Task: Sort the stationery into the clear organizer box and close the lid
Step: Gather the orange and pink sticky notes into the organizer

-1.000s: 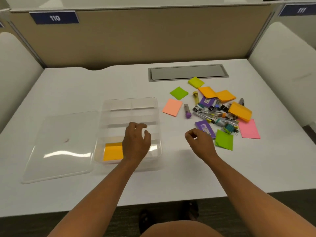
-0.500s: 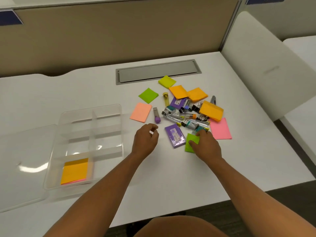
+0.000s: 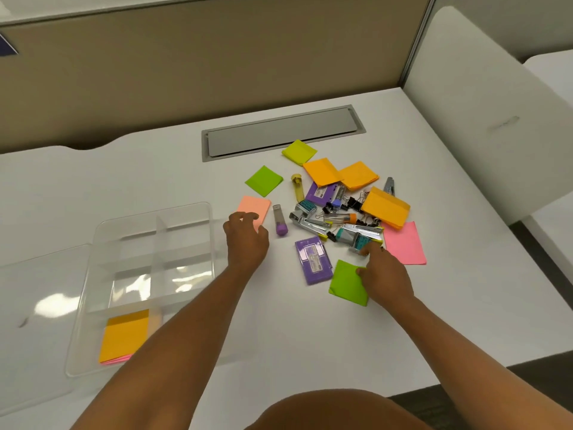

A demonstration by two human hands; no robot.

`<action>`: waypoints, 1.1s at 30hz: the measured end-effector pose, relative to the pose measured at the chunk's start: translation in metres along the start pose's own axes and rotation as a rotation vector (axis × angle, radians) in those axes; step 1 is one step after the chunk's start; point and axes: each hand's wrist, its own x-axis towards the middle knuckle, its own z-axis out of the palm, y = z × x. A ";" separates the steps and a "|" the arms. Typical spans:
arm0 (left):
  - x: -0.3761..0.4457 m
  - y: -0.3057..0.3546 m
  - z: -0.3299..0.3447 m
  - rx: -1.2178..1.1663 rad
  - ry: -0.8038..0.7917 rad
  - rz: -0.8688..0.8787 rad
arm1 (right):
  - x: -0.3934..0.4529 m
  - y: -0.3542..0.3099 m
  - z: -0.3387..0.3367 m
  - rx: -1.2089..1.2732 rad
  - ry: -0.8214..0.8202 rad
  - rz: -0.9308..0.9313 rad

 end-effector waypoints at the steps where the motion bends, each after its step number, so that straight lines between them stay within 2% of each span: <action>1: 0.001 0.000 0.000 0.027 -0.003 0.006 | -0.003 0.002 -0.002 0.004 -0.015 0.003; 3: 0.043 -0.011 -0.001 0.084 0.003 -0.044 | 0.035 -0.016 0.001 0.028 -0.018 -0.022; 6: 0.051 -0.015 -0.002 0.145 -0.046 -0.142 | 0.036 -0.017 -0.011 0.066 -0.061 -0.035; 8: 0.049 -0.013 0.001 0.230 -0.060 -0.133 | 0.037 -0.009 -0.017 0.132 -0.104 -0.034; 12: 0.056 -0.012 -0.004 0.311 -0.062 -0.144 | 0.036 -0.012 -0.028 0.472 -0.162 0.057; 16: 0.065 -0.014 -0.009 0.145 -0.123 -0.303 | 0.037 -0.029 -0.026 0.665 -0.205 0.064; 20: 0.059 -0.015 -0.012 -0.008 -0.118 -0.313 | 0.036 -0.045 -0.017 0.790 -0.272 0.101; 25: 0.041 -0.005 -0.018 -0.589 -0.143 -0.434 | 0.029 -0.060 -0.010 0.851 -0.281 0.106; 29: 0.024 -0.005 -0.024 -0.588 -0.180 -0.342 | 0.022 -0.071 -0.007 0.920 -0.292 0.101; 33: 0.008 -0.008 -0.037 -0.614 -0.308 -0.263 | 0.011 -0.084 -0.004 0.977 -0.337 0.057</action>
